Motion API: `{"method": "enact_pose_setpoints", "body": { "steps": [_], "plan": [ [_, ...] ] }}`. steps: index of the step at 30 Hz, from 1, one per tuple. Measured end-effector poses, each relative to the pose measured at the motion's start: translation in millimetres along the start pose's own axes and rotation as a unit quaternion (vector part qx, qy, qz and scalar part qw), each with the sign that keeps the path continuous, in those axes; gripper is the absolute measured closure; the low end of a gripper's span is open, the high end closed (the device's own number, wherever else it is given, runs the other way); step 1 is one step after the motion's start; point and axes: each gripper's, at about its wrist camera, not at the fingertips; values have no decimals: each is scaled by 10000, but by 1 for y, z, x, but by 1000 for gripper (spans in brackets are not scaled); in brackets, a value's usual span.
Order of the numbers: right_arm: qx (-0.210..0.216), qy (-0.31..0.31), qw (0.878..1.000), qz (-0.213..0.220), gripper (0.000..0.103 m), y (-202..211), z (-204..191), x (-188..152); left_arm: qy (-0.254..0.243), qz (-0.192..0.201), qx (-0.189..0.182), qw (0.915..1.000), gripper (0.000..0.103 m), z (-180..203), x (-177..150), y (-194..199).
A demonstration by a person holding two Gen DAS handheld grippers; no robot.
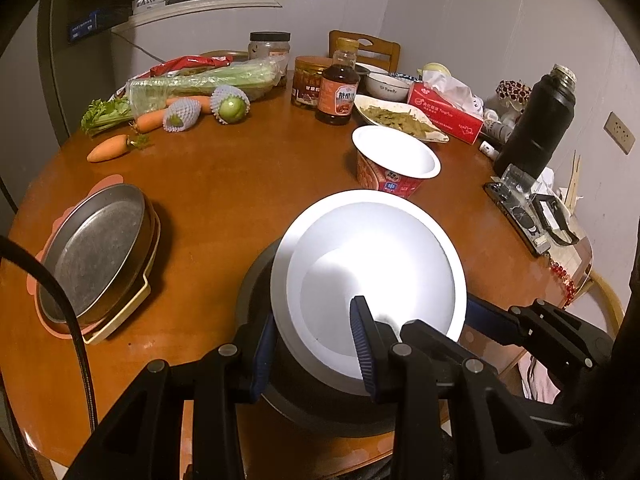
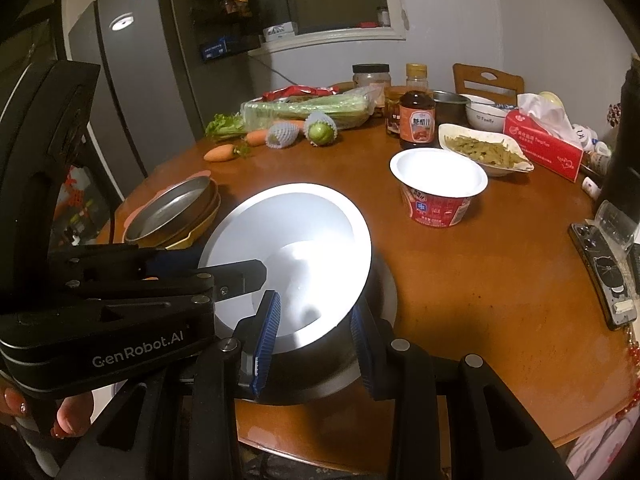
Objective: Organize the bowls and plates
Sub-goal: 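Lower the steel bowl holding the white plate onto the table with the left gripper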
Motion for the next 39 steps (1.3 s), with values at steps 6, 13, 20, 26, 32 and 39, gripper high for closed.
{"method": "enact_pose_setpoints", "body": {
  "steps": [6,13,20,26,32,39],
  "plan": [
    [17,47,10000,-71,65,-3,-1,-3,12,-99,30,9999,67,-2,-2,-4],
    [21,66,9999,-142,65,-6,-1,-5,20,-161,44,9999,67,-4,-3,-8],
    [29,32,9998,-195,65,-9,1,-6,22,-177,60,9998,67,-5,-3,-10],
    [19,16,9998,-214,65,-9,2,-6,53,-190,83,9998,67,-8,-4,-12],
    [-1,29,9998,-205,64,-10,1,-7,62,-185,97,9998,67,-10,-4,-12],
    [-3,9,9998,-202,64,-10,2,-6,71,-159,84,9998,67,-10,-3,-10]
  ]
}}
Point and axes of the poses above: each gripper's, at about its wrist camera, not at the fingertips, and y roughly against the way its jaws point, z to its right, x to its top, and after that the axes turned 12 degrees about -x, right-handed
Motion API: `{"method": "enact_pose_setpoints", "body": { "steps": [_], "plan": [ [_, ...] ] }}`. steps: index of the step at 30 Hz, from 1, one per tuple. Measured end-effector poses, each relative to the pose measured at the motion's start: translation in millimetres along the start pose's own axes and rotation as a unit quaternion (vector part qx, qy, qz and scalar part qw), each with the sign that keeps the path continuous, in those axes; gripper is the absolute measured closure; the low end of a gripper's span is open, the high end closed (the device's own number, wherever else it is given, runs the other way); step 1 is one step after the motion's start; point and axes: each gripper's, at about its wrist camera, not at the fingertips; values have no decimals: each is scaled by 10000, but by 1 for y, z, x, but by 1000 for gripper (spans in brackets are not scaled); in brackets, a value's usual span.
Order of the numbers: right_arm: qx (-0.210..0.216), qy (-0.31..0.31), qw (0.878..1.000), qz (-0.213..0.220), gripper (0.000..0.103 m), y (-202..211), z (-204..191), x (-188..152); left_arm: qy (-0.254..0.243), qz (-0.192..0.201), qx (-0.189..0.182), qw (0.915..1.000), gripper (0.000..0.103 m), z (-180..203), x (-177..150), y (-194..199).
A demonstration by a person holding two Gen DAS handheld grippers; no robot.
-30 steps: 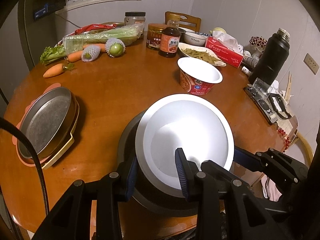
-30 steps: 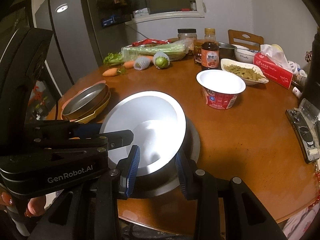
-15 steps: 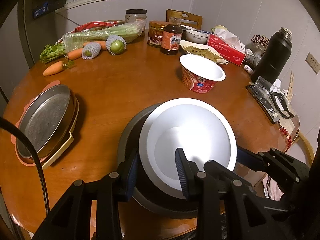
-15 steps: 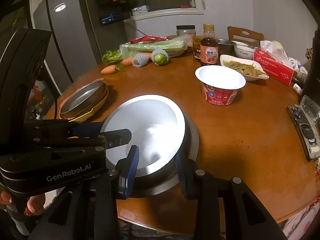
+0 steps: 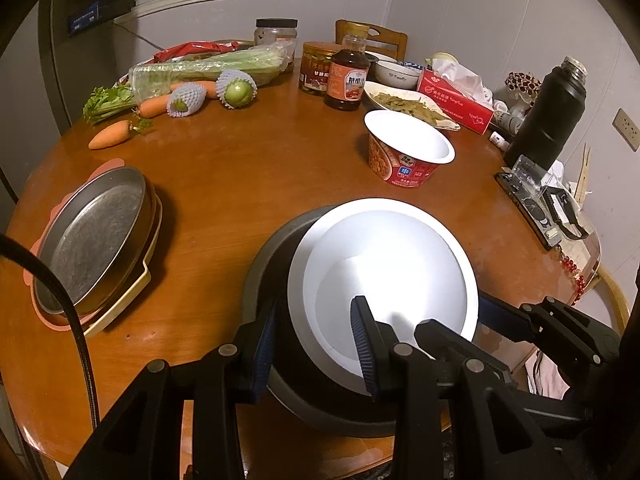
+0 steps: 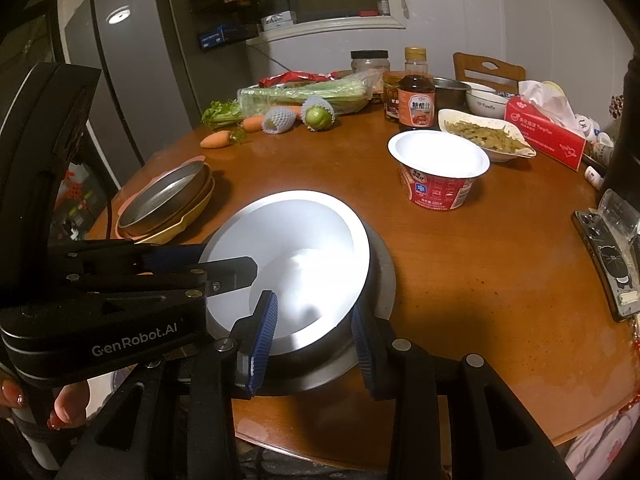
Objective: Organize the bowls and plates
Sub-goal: 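Lower the steel bowl holding the white plate onto the table with the left gripper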
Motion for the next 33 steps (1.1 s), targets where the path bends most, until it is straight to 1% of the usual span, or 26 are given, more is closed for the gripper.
{"method": "enact_pose_setpoints", "body": {
  "steps": [13,17,21,33],
  "plan": [
    [-53,-28,10000,30,63,3,2,0,-43,62,68,9999,67,2,0,7],
    [-72,-42,9999,71,63,6,4,1,-63,93,94,9999,67,3,-1,10],
    [-100,-81,9998,118,59,9,7,1,-104,149,112,9998,67,6,0,14],
    [-67,-183,9995,264,58,18,14,3,-212,265,218,9992,66,15,-1,24]
  ]
}}
Point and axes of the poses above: each gripper's, at about its wrist camera, not at the fingertips, and y roughly against the way its jaws point, z to its right, x to its top, and after that the axes turned 12 degrees about -x, right-handed
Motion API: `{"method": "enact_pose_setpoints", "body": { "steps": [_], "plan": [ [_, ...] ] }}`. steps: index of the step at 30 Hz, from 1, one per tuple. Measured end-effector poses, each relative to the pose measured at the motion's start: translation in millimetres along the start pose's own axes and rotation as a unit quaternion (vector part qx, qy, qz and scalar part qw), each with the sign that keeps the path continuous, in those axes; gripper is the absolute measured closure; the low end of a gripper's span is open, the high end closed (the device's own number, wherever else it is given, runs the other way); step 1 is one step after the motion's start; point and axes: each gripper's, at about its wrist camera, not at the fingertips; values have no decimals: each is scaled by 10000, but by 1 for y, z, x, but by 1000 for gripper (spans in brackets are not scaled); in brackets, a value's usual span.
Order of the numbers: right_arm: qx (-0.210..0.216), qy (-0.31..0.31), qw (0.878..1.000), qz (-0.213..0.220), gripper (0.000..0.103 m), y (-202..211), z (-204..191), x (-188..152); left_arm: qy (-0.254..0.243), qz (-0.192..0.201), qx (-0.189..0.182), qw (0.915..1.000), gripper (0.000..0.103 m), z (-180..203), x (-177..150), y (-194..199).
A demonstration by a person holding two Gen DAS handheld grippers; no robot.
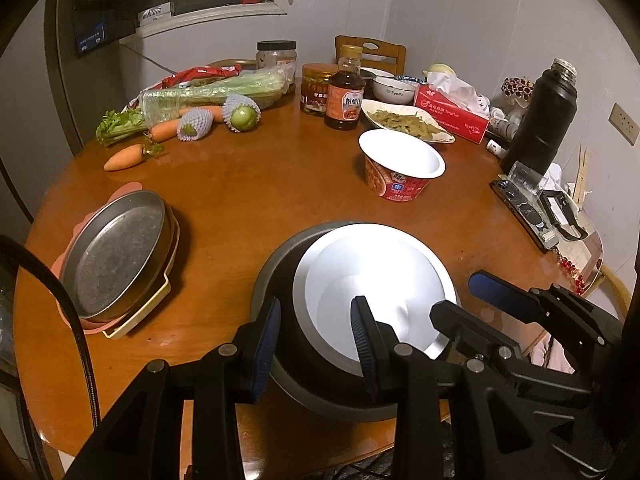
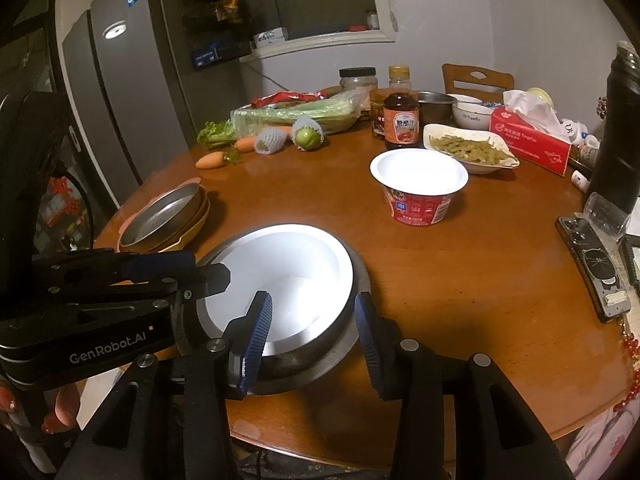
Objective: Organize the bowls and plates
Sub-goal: 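Lower the steel bowl holding the white plate onto the table with the left gripper, then open the left gripper and move it to the red noodle cup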
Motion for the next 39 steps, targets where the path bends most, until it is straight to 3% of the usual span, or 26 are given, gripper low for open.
{"method": "enact_pose_setpoints", "body": {
  "steps": [39],
  "plan": [
    [-342,-569,9977,163,47,1,30,7,-164,373,-216,9989,57,2,12,9]
  ]
}}
Point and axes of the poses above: each gripper's, at about its wrist camera, not at the fingertips, and y roughly against the way its jaws point, z to its right, x to its top, and after that the axes turned 12 degrees about -x, right-handed
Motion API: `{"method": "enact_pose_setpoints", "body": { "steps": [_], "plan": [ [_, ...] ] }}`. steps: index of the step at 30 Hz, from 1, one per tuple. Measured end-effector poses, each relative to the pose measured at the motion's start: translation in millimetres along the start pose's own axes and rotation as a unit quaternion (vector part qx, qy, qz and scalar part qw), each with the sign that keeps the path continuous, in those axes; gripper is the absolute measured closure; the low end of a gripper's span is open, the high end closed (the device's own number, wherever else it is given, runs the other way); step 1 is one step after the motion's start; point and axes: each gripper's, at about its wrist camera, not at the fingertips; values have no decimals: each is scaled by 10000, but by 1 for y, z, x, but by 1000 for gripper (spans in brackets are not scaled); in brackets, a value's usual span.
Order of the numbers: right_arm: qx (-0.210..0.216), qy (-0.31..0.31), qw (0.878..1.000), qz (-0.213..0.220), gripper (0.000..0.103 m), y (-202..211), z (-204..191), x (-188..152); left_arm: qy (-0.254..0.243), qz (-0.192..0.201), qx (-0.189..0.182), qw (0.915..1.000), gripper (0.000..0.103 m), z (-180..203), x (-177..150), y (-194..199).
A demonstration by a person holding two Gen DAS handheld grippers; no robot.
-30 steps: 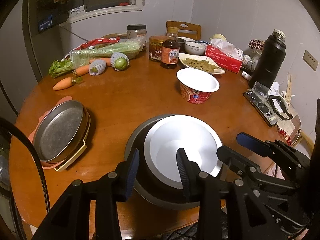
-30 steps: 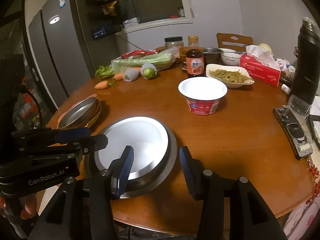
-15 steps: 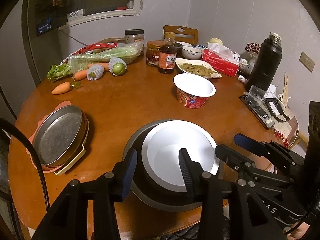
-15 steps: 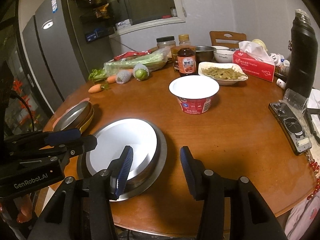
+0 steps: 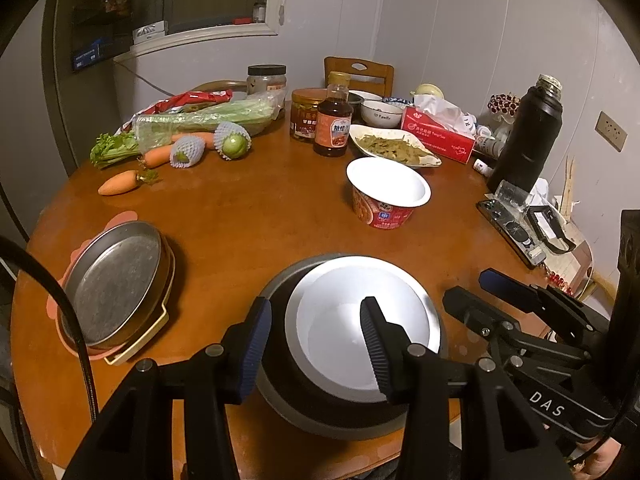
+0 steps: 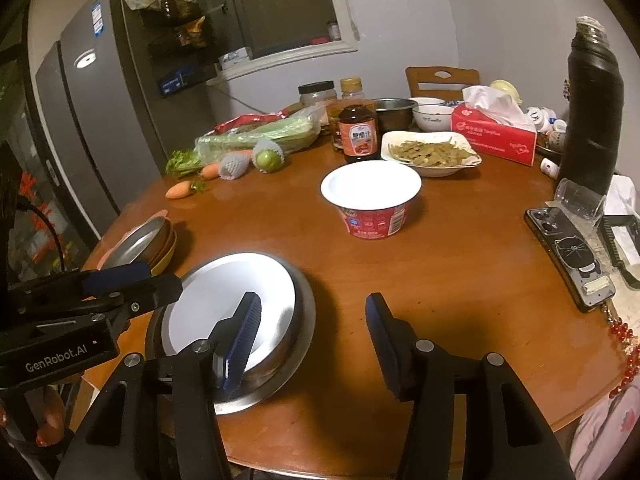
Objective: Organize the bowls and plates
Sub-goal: 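Open the left gripper and move it to the red noodle cup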
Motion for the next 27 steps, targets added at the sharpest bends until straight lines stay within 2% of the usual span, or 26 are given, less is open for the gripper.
{"method": "enact_pose_setpoints", "body": {
  "steps": [10,21,27],
  "plan": [
    [-65,-242,9996,96,46,-7,8,11,-129,80,-90,9998,56,5,20,-7],
    [-372,-455,9980,234,45,-13,23,35,-359,69,-212,9991,56,9,51,-24],
    [-473,-515,9975,105,43,-29,28,42,-390,-10,-193,9991,56,4,67,-42]
  ]
}}
Point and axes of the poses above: each gripper's, at about its wrist camera, not at the fingertips, and y roughly against the way its jaws point, z to its right, x to its top, and after that the axes turned 12 degrees about -x, right-handed
